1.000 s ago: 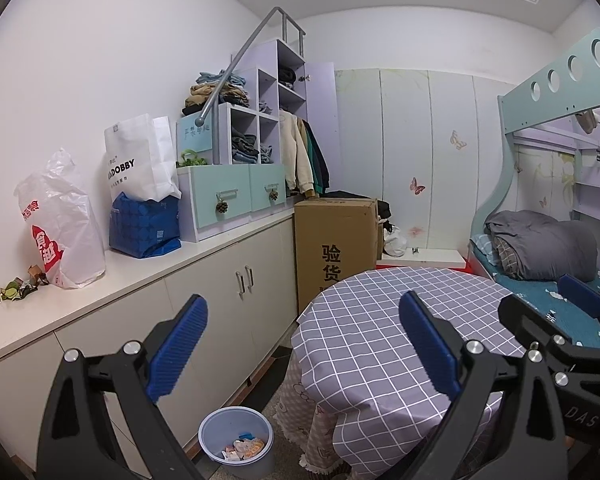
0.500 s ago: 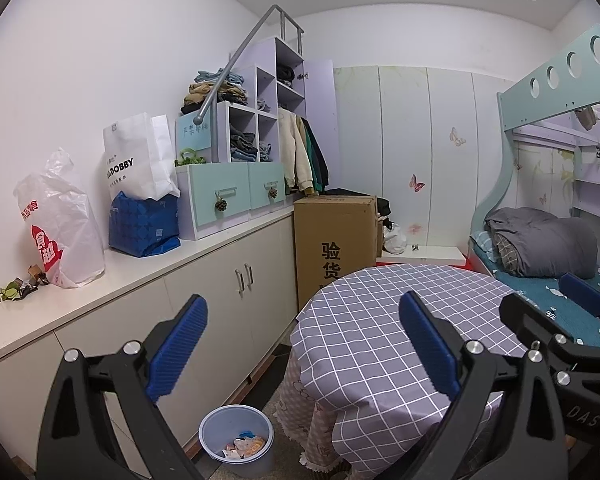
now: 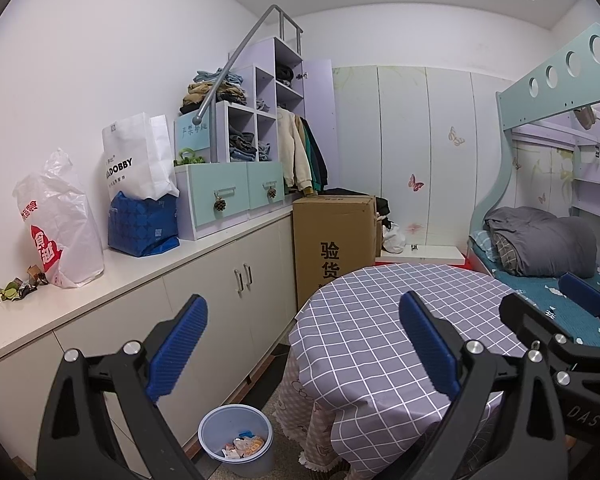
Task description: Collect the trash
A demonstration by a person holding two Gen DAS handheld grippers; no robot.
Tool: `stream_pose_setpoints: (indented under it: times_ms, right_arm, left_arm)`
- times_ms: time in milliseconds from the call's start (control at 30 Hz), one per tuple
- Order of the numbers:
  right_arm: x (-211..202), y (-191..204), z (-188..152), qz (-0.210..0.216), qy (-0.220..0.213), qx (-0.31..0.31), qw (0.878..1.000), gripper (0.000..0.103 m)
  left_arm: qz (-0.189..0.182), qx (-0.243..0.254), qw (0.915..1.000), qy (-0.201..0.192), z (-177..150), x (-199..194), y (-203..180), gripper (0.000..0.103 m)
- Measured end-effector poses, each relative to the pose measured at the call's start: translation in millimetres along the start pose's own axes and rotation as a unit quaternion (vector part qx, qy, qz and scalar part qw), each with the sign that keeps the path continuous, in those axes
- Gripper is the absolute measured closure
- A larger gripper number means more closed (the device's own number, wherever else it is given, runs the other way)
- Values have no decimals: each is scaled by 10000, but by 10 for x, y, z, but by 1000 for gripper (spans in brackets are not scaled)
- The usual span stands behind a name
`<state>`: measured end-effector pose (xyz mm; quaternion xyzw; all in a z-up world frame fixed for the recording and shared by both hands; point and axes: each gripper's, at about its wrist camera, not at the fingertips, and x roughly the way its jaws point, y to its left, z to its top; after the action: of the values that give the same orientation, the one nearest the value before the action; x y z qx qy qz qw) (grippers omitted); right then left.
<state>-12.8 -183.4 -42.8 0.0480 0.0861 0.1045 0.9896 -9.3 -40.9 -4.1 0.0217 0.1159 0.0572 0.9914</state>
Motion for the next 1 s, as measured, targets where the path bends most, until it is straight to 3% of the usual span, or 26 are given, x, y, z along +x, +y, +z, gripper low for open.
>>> stream_pose_setpoints:
  times_ms: [1000]
  right_arm:
    - [0,19,2,1,14,-4,10000,7]
  left_arm:
    - [-5,7,10000,7,1,7,18,8]
